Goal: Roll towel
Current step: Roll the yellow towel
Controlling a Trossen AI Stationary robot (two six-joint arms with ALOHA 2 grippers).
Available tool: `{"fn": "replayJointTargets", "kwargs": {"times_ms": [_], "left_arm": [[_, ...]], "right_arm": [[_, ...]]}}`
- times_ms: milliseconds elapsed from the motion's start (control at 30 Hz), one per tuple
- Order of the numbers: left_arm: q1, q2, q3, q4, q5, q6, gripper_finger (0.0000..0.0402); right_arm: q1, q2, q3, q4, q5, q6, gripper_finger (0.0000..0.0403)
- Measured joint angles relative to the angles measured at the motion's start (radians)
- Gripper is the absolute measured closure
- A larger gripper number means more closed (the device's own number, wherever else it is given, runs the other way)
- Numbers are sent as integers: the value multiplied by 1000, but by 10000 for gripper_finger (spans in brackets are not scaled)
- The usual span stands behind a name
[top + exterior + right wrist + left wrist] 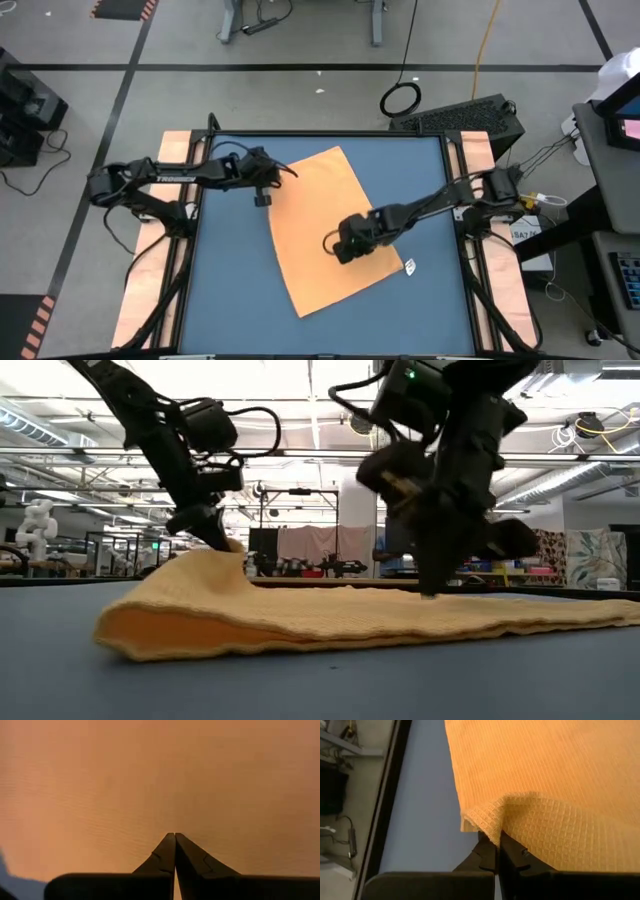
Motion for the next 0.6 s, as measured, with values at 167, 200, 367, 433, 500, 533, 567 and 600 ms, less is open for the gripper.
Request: {"fn": "replayJointTargets", "kwargs": {"times_ms": [167, 200, 367, 433, 500, 533, 567, 600], "left_arm": [[5, 28, 0, 53, 8, 48, 401], [5, 33, 0, 62, 9, 58, 401], [4, 49, 0, 124, -5, 75, 401], [6, 51, 0, 142, -23, 96, 401], [10, 51, 0, 174, -27, 112, 401], [11, 51, 0, 183, -28, 118, 401], [13, 51, 0, 190, -29, 122, 401], [15, 51, 0, 200, -30, 122, 401]], "right_arm": [[54, 78, 5, 157, -16, 169, 403], [63, 90, 6, 191, -18, 201, 403], [92, 140, 64, 225, -13, 298, 403], [99, 156, 93, 223, -13, 303, 403], [101, 167, 116, 207, -11, 285, 403], [101, 168, 123, 195, -9, 275, 403], [99, 168, 126, 187, -6, 268, 403], [97, 168, 127, 183, -3, 265, 403]]}}
